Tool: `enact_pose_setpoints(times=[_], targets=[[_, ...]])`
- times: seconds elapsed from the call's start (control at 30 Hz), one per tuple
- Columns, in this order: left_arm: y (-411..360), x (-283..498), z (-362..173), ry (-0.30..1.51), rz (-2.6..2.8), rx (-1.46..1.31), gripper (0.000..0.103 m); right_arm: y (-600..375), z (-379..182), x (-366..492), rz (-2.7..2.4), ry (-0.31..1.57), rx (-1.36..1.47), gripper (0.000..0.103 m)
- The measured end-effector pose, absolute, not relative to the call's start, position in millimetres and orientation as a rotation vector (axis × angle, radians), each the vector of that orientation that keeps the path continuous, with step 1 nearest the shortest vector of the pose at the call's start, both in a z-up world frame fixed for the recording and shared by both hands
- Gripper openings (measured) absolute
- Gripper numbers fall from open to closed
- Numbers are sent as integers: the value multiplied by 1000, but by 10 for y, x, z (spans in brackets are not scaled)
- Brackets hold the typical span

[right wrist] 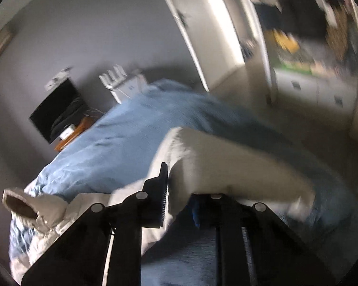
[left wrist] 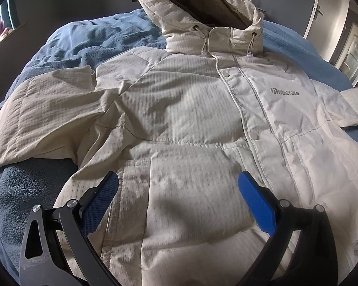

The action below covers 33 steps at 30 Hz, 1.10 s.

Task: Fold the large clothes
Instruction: 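Grasp the sleeve cuff nearest the right tool with the right gripper, then fold the held sleeve across the jacket front and release it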

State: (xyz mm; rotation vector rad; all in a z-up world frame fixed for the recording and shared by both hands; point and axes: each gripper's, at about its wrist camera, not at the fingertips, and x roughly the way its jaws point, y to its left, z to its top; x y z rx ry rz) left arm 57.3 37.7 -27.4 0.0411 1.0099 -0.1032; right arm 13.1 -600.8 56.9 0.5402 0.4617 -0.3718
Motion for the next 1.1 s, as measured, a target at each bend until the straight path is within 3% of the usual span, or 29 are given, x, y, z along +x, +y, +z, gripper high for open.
enact_pose_setpoints(times=[0.27, 0.5, 0.8, 1.1], targets=[[439, 519, -220, 968, -92, 9, 96, -4953, 1466, 126, -134, 351, 353, 14], [457, 524, -242, 972, -94, 6, 96, -3888, 1712, 257, 85, 394, 297, 15], [461, 519, -252, 966, -110, -5, 96, -2678, 1077, 286, 276, 557, 184, 14], [459, 542, -280, 974, -115, -10, 96, -2222, 198, 269, 375, 755, 41, 15]])
